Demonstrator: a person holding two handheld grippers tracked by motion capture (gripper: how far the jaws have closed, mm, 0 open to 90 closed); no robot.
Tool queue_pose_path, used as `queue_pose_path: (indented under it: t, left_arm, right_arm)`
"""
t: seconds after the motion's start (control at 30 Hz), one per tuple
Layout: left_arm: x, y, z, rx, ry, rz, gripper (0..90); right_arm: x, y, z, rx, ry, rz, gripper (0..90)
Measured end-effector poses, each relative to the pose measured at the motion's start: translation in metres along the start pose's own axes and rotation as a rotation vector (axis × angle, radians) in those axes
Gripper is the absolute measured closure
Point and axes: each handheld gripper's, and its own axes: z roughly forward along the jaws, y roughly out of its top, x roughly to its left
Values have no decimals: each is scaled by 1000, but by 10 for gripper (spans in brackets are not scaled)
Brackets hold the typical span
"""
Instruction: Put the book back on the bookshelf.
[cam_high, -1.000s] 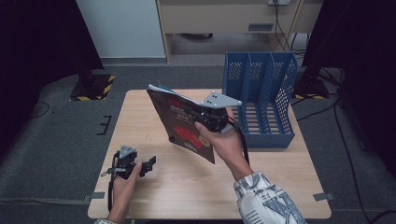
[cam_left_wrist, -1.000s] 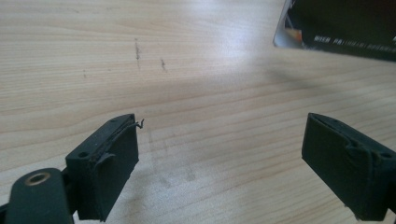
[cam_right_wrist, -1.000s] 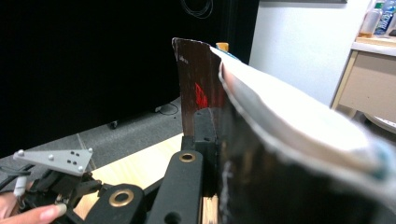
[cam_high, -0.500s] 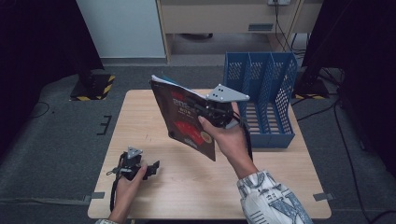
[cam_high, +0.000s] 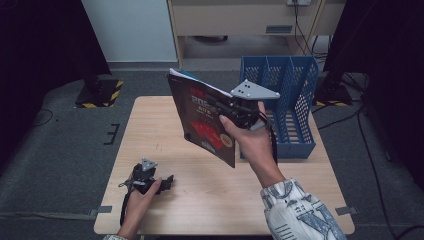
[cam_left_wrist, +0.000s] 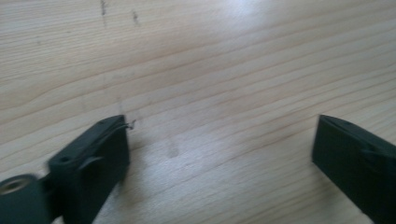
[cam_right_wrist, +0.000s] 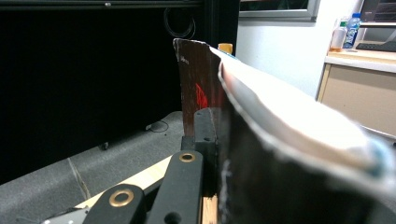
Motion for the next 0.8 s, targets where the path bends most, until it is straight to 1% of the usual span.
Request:
queue_pose_path:
  t: [0.03,0.1,0.37,0.4,0.5,0.63,0.8]
  left_arm:
    - [0,0,1,-9,-2,-12,8]
    - [0,0,1,-7,4,-3,7]
    - [0,0,1,-8,6,-1,4]
    - [0,0,1,-7,3,-1,1]
    - [0,0,2,-7,4,0,0]
    - [-1,0,1,-7,4,1,0]
    - [-1,0,1,-7,4,1,0]
  right_arm:
    - [-1,1,0,-2,-1,6,870]
    - [-2,4,-2,-1,-4,24,870]
    - [-5,18,-7,-14,-14,22,870]
    - [-5,21,-9,-13,-17,22,870]
    - [-5,25,-11,-11,-23,14,869]
    - [-5,29,-15,-14,-28,17,870]
    - [-9,32,-19,-14,-37,16,870]
